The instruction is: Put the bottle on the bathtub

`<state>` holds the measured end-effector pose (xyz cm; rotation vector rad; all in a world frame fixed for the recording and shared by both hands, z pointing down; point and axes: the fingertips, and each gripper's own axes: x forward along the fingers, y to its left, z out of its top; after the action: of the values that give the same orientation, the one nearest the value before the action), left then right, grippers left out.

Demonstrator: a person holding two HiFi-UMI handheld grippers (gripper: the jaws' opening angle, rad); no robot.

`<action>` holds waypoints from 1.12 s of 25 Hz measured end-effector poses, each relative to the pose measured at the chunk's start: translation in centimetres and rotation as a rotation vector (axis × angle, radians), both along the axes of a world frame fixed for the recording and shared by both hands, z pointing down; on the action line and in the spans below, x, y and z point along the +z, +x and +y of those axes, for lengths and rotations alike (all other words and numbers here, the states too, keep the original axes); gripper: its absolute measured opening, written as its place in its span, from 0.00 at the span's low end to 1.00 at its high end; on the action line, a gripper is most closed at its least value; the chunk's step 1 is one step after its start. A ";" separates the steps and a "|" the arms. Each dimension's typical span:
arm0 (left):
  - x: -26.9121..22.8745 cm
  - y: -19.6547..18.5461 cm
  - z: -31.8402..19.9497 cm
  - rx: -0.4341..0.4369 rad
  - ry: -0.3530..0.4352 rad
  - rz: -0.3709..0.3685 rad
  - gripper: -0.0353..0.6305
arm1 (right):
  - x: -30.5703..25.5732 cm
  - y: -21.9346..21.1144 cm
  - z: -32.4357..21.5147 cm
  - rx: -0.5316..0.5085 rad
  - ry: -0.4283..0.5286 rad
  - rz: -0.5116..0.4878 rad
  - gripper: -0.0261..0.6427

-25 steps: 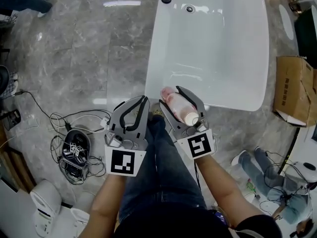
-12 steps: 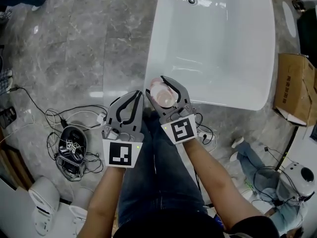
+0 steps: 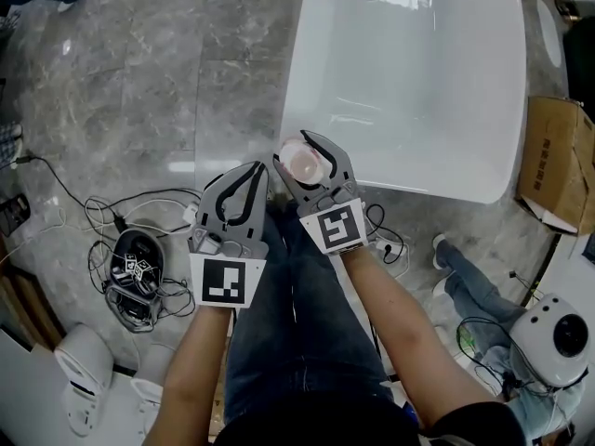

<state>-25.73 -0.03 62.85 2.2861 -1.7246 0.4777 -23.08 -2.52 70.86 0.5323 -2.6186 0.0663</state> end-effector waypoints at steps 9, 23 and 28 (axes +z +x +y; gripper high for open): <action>0.2 0.4 1.4 0.022 -0.011 0.005 0.10 | 1.6 0.0 0.6 0.037 -0.030 0.002 0.42; -0.3 1.9 2.5 0.064 -0.005 0.017 0.10 | 2.6 1.7 1.5 0.076 -0.115 -0.019 0.47; -1.2 2.6 2.0 0.100 -0.007 0.004 0.10 | 1.3 3.9 2.1 0.115 -0.121 -0.010 0.48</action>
<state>-23.13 1.97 61.60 2.3750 -1.6094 0.4975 -19.18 -0.45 72.15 0.6399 -2.5716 0.2620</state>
